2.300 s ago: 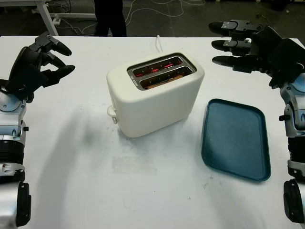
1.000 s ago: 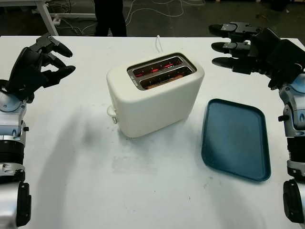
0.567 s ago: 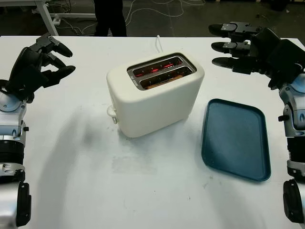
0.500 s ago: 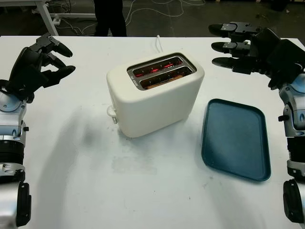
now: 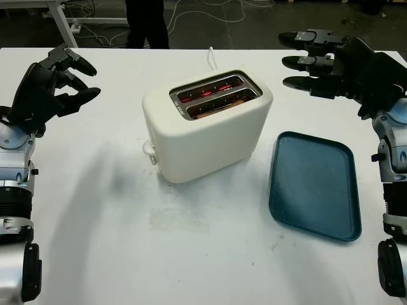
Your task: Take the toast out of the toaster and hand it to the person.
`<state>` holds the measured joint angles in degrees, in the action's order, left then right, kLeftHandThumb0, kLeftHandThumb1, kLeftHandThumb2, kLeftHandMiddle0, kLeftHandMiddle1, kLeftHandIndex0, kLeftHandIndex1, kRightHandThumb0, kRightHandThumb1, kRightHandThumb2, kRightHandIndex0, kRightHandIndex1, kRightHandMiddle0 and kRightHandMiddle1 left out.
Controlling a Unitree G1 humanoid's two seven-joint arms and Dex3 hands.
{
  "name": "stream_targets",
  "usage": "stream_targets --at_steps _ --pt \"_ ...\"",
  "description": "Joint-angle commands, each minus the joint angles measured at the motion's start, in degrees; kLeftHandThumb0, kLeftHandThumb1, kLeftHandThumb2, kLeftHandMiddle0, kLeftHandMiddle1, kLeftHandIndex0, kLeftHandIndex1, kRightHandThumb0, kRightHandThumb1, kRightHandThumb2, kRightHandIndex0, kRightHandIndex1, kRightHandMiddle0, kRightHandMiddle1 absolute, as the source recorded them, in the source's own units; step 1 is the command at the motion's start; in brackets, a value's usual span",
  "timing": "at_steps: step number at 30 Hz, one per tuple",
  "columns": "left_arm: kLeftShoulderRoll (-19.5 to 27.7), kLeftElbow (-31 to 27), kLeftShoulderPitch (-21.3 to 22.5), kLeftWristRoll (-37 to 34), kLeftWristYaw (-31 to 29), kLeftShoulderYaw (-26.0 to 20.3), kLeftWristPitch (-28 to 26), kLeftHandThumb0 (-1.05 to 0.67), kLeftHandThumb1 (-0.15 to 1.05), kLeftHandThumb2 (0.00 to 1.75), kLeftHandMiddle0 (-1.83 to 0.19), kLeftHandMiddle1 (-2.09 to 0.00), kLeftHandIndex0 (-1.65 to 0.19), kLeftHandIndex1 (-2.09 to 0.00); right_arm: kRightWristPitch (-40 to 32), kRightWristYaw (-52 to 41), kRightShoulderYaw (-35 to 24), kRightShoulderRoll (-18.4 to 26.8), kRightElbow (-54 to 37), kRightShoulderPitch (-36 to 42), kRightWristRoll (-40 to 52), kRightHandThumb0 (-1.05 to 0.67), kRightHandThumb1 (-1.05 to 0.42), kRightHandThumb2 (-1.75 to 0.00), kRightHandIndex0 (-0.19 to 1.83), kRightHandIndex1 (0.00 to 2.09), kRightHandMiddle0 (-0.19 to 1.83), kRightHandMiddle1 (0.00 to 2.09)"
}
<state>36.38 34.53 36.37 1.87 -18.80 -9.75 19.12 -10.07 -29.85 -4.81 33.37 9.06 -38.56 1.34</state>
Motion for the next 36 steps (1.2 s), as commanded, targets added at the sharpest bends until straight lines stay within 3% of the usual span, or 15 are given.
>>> stream_targets --at_steps 1,36 --pt "-0.25 0.09 0.26 -1.13 -0.10 -0.43 0.40 -1.05 0.92 0.19 -0.26 -1.60 -0.19 -1.54 1.29 0.04 0.00 0.05 -0.26 0.06 0.20 -0.23 -0.92 -0.07 0.54 0.01 0.51 0.00" --pt "-0.19 0.22 0.34 -0.85 -0.06 -0.31 0.62 -1.05 0.92 0.19 -0.26 -1.60 -0.19 -1.55 2.44 -0.13 0.03 0.05 0.46 -0.04 0.24 -0.19 -0.92 -0.08 0.54 0.01 0.52 0.00"
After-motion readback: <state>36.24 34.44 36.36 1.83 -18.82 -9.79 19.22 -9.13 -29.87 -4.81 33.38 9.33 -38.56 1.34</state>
